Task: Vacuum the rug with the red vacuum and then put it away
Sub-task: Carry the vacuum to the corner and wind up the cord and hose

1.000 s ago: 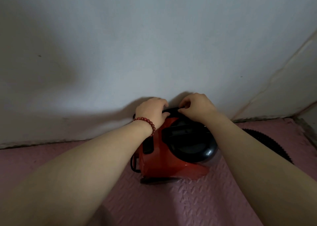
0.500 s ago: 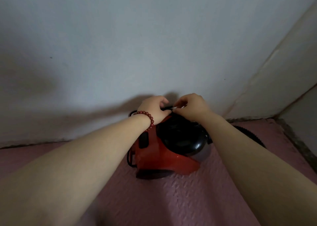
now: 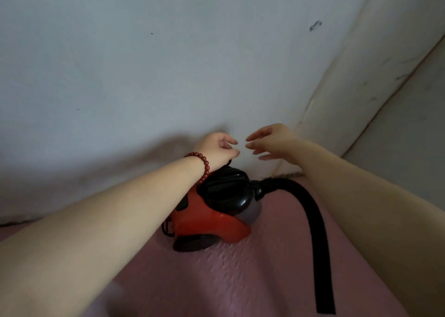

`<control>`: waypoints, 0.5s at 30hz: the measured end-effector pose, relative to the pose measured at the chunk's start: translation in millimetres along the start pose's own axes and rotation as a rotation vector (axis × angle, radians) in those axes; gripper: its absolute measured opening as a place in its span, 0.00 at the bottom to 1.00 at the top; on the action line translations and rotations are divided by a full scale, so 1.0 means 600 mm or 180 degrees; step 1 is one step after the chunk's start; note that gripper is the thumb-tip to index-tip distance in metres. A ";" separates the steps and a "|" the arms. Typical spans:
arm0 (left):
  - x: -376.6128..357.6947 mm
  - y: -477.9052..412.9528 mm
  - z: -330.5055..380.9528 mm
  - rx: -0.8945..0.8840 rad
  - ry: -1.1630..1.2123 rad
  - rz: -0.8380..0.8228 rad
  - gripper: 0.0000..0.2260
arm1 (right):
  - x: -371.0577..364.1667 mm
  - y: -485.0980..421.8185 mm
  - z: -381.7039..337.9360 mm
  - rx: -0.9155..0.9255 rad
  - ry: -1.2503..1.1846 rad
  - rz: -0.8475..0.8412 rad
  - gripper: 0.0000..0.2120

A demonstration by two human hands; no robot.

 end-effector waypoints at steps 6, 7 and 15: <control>-0.057 0.002 0.036 -0.0080 0.0192 -0.0206 0.09 | 0.026 0.022 0.064 -0.0168 -0.0581 0.0093 0.05; -0.071 0.005 0.039 -0.0080 0.0228 -0.0240 0.08 | 0.029 0.026 0.077 -0.0190 -0.0710 0.0119 0.05; -0.172 0.025 0.062 -0.0088 0.0537 -0.0616 0.09 | 0.063 0.063 0.157 -0.0085 -0.1459 0.0380 0.06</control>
Point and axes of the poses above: each hand's wrist, its own y-axis away from the middle knuckle, its own x-axis out of the back of the hand, z = x × y, the point moved 10 cm from there along -y, towards the middle knuckle, and after that the axes turned 13 degrees about -x, right-handed, at the moved point
